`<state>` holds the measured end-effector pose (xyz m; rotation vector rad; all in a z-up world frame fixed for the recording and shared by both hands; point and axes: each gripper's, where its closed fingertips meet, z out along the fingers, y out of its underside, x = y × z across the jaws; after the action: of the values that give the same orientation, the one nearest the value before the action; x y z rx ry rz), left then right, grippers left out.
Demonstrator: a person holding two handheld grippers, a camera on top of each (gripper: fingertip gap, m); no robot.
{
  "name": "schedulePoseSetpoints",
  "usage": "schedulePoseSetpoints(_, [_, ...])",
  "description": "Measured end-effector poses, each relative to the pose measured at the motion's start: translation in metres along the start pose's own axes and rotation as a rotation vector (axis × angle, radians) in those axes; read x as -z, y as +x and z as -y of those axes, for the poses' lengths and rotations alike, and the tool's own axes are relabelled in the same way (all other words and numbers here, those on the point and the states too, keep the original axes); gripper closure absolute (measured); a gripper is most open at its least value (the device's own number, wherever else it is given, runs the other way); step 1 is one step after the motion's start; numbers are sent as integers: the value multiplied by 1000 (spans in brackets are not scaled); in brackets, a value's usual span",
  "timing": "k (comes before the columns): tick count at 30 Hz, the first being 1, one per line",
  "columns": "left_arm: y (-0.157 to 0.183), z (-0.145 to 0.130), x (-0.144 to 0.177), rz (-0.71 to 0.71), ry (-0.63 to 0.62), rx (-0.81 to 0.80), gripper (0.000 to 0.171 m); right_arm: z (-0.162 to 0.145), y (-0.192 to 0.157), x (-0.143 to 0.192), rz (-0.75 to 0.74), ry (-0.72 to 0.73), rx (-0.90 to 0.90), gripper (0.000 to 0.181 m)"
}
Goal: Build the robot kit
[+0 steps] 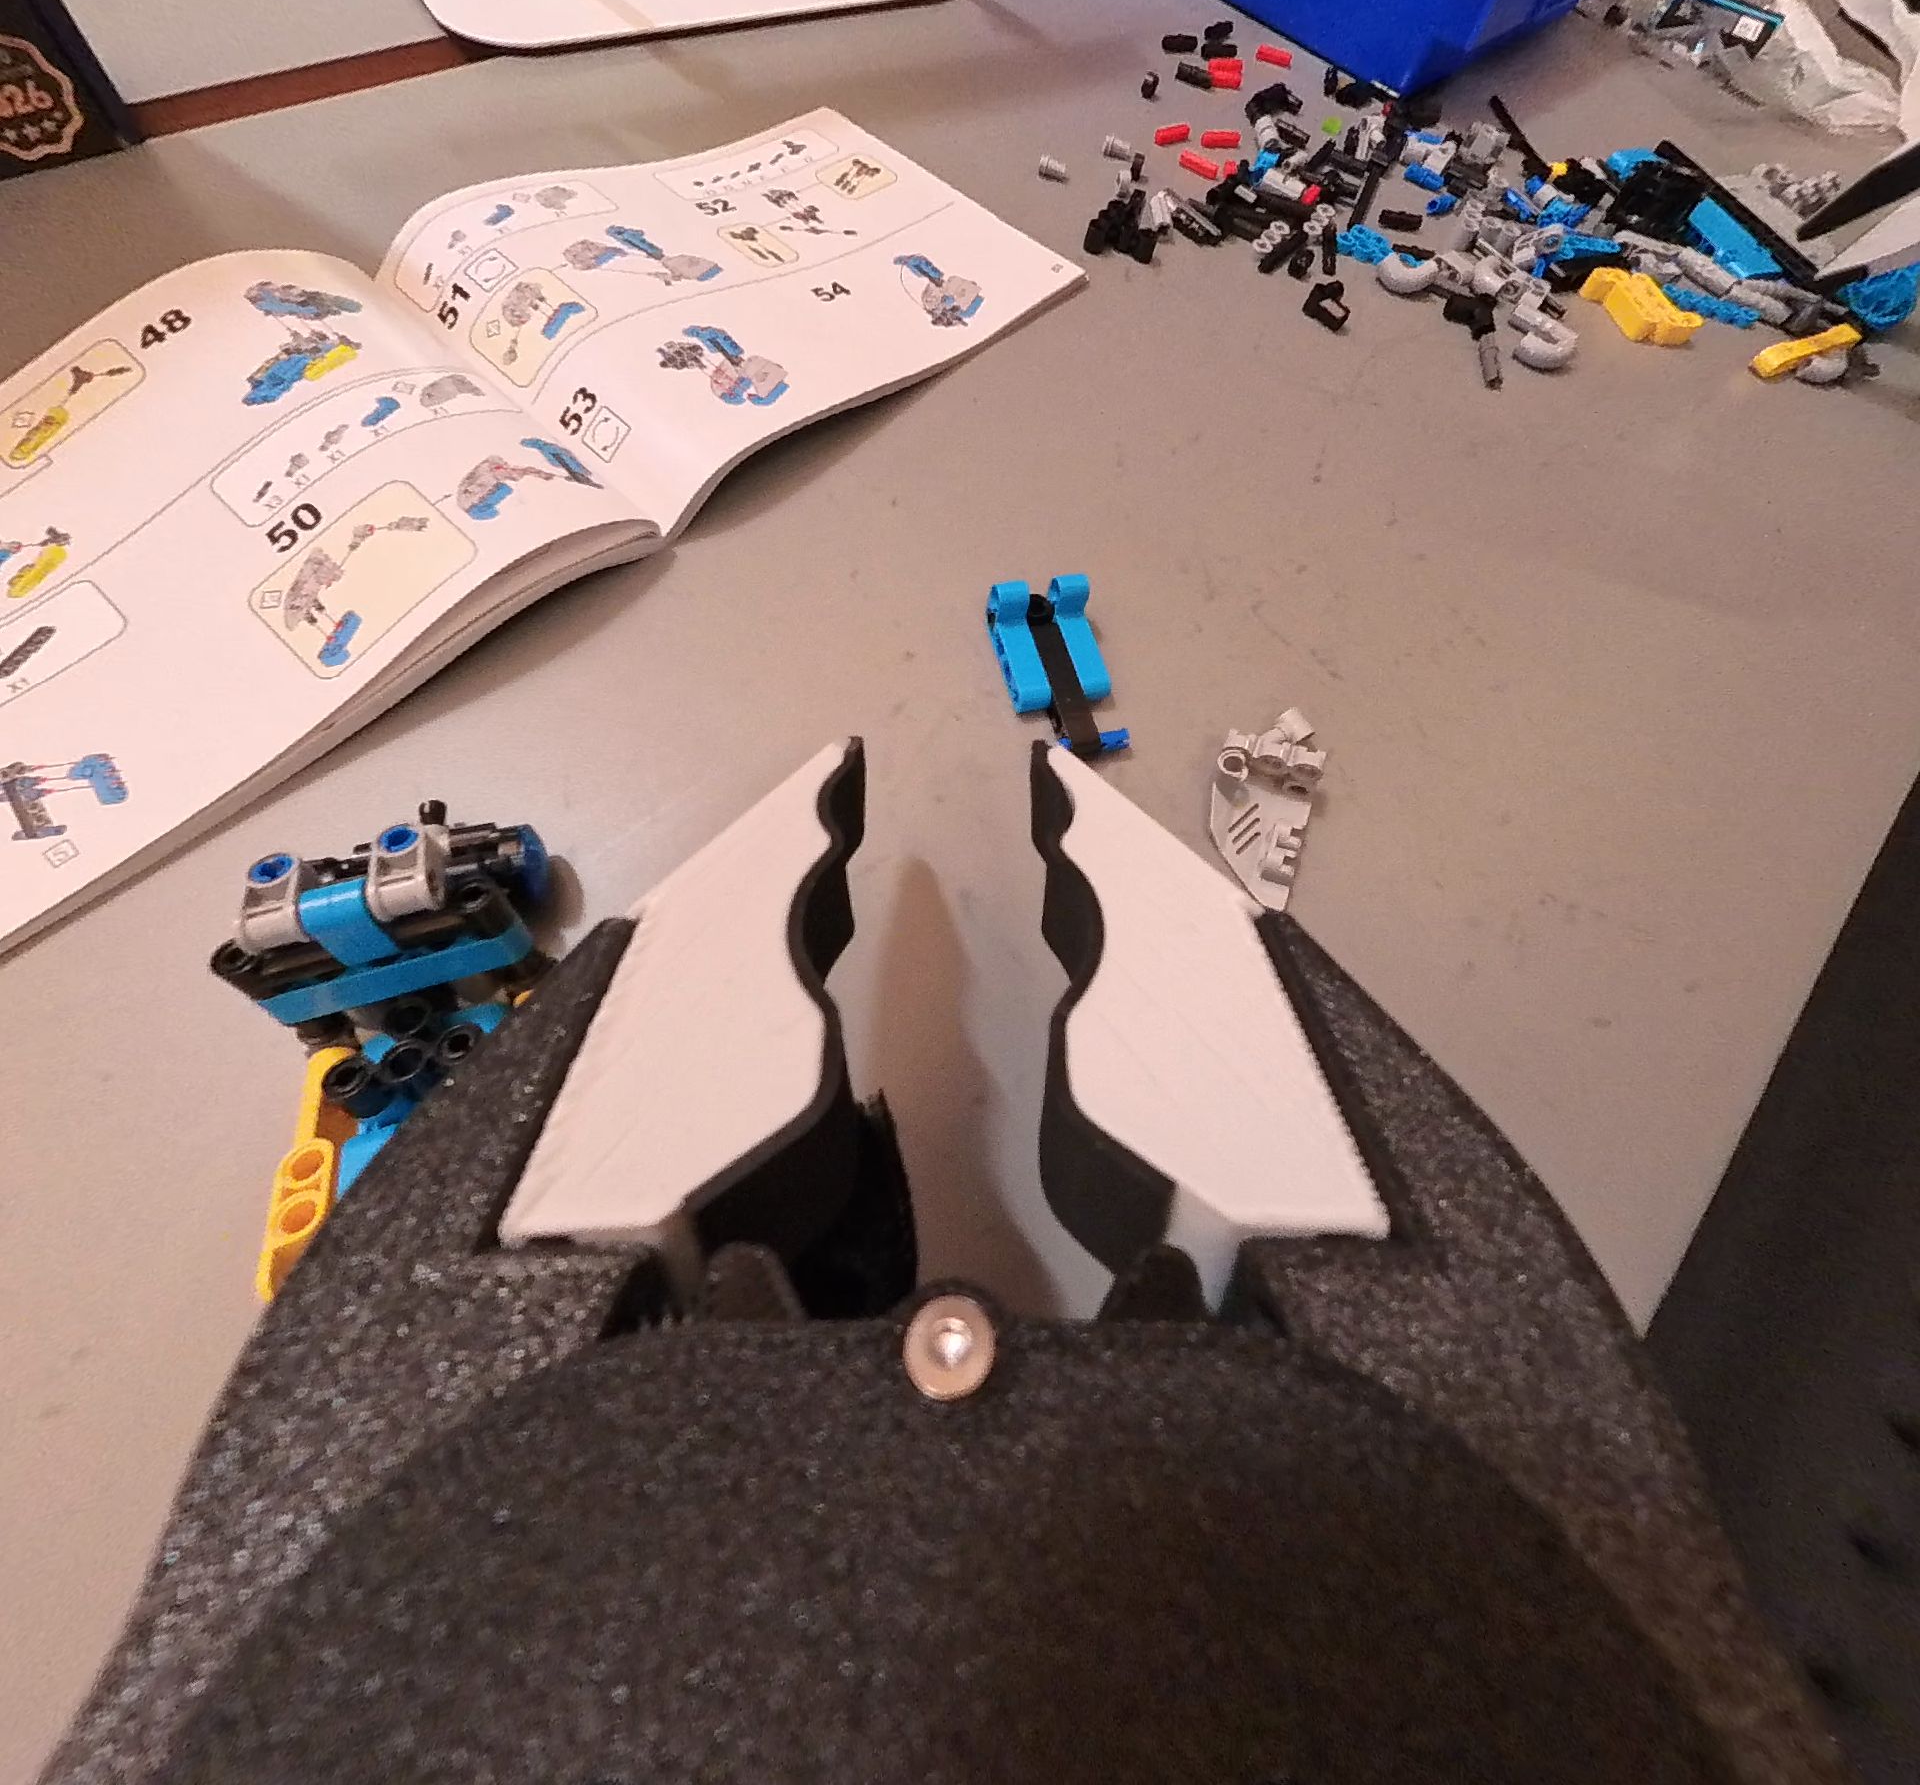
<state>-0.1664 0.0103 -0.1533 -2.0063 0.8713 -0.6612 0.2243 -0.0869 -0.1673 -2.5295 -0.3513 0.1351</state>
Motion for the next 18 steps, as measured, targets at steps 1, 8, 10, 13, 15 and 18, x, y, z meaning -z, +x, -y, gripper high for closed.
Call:
schedulePoseSetpoints(1, [0, 0, 0, 1, 0, 0, 140, 0, 2, 0, -8, -5, 3, 149])
schedulePoseSetpoints(8, [0, -1, 0, 1, -4, -6, 140, -11, 14, 16, -20, -25, -25, 153])
schedulePoseSetpoints(10, [0, -1, 0, 2, -4, -7, 140, -17, 12, 20, -3, -38, -19, 153])
schedulePoseSetpoints(13, [1, -1, -1, 1, -7, -7, 140, -20, 9, 23, 14, -46, -14, 153])
schedulePoseSetpoints(15, [1, -1, -1, 2, -9, -10, 140, -17, 5, 22, 26, -38, -11, 153])
schedulePoseSetpoints(18, [1, -1, -1, 3, -7, -10, 140, -8, -3, 14, 46, -27, 3, 153])
